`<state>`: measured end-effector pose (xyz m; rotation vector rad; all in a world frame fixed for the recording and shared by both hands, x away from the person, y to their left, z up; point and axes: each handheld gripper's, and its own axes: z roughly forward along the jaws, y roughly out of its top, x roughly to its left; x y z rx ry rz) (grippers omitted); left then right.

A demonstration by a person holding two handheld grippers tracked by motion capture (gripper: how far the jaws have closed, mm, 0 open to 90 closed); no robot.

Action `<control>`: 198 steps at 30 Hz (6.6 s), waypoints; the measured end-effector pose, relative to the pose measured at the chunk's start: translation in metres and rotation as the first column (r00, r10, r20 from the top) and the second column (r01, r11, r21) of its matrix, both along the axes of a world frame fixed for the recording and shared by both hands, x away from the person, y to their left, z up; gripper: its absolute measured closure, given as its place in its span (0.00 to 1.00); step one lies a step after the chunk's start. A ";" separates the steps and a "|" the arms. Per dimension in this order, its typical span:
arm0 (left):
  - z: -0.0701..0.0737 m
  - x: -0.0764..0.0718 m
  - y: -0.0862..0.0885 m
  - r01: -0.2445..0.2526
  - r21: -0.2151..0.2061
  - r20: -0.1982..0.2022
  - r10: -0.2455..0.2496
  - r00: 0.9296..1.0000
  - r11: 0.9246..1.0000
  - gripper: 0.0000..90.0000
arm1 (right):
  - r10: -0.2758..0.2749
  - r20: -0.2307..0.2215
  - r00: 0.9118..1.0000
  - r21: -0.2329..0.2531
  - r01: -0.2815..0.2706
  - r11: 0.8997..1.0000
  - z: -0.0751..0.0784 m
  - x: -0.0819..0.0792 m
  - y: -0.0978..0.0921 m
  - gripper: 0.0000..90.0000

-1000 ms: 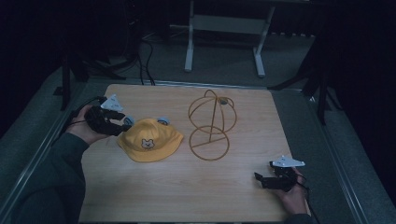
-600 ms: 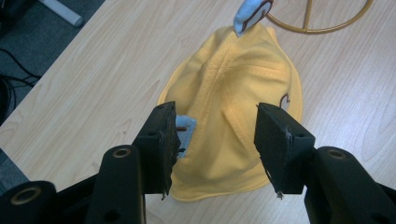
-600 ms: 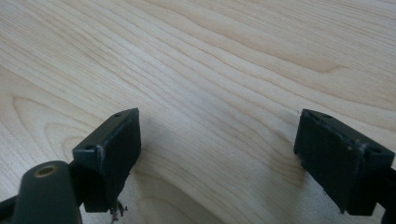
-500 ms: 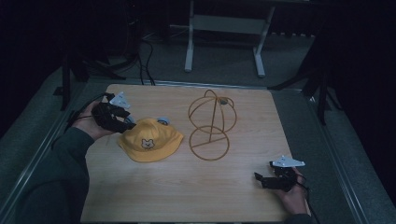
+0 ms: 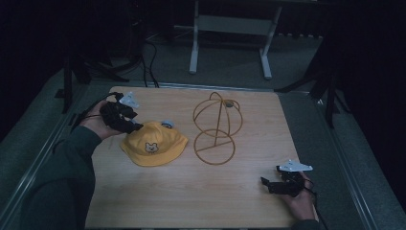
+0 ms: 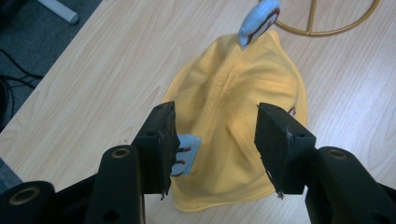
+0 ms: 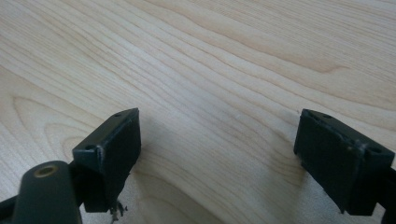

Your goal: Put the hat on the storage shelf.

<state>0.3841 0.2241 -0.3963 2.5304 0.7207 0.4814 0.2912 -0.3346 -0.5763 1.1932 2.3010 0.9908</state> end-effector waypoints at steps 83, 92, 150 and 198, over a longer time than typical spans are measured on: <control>0.012 0.031 -0.029 0.100 0.028 -0.179 -0.093 0.979 0.995 0.92 | 0.004 0.001 1.000 -0.001 -0.004 1.000 0.000 0.000 0.000 0.16; 0.021 0.024 -0.031 0.121 0.011 -0.148 -0.118 0.982 0.993 0.92 | 0.004 0.001 1.000 -0.001 -0.004 1.000 0.000 0.000 0.000 0.16; 0.090 0.005 -0.009 0.118 -0.108 0.009 -0.118 0.993 0.987 0.92 | 0.003 0.000 1.000 0.001 -0.003 1.000 0.000 0.000 0.000 0.16; 0.116 -0.002 -0.002 0.132 -0.185 0.081 -0.119 0.990 0.974 0.92 | 0.003 0.000 1.000 0.000 -0.003 1.000 0.000 0.000 0.000 0.16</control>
